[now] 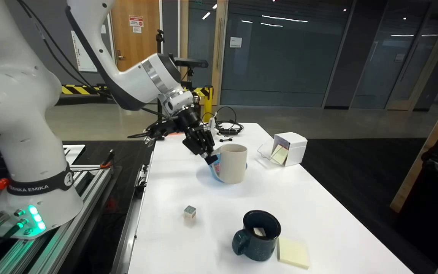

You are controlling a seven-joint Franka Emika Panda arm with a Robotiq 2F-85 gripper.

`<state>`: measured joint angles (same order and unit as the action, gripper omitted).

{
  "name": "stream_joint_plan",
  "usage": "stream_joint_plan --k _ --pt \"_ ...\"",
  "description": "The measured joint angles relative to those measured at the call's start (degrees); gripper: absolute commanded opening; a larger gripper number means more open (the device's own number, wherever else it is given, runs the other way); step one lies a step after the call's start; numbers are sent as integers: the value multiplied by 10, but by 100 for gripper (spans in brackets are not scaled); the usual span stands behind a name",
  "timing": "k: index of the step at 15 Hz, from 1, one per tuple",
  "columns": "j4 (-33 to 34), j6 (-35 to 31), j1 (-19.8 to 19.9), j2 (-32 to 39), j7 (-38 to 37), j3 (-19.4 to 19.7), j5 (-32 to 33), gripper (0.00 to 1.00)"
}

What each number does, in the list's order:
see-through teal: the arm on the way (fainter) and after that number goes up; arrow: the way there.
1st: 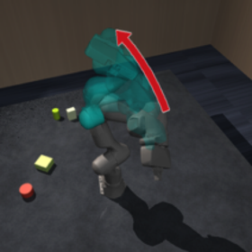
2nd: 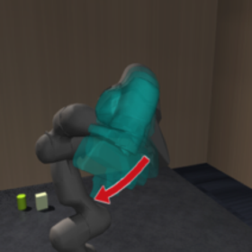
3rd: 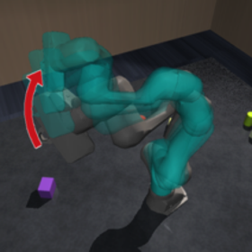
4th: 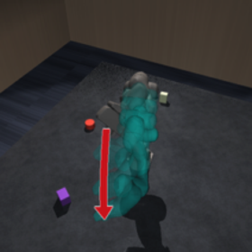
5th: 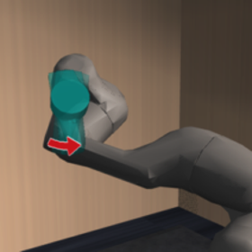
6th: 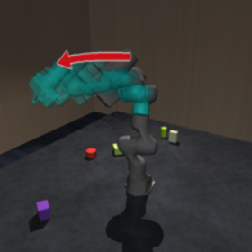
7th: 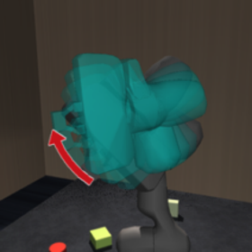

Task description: Pour the contents from the white cup into the blue bowl

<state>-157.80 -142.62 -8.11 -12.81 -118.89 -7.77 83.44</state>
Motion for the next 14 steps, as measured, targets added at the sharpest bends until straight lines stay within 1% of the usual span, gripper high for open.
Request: stream_joint_plan --k 3,7,10,14 --pt "6 0 -18 -10 62 -3 -42 7" --pt "7 3 -38 -14 143 -16 -100 7" --pt "7 22 -49 -19 189 -32 -130 7" --pt "7 55 -64 -25 232 -54 -164 7"
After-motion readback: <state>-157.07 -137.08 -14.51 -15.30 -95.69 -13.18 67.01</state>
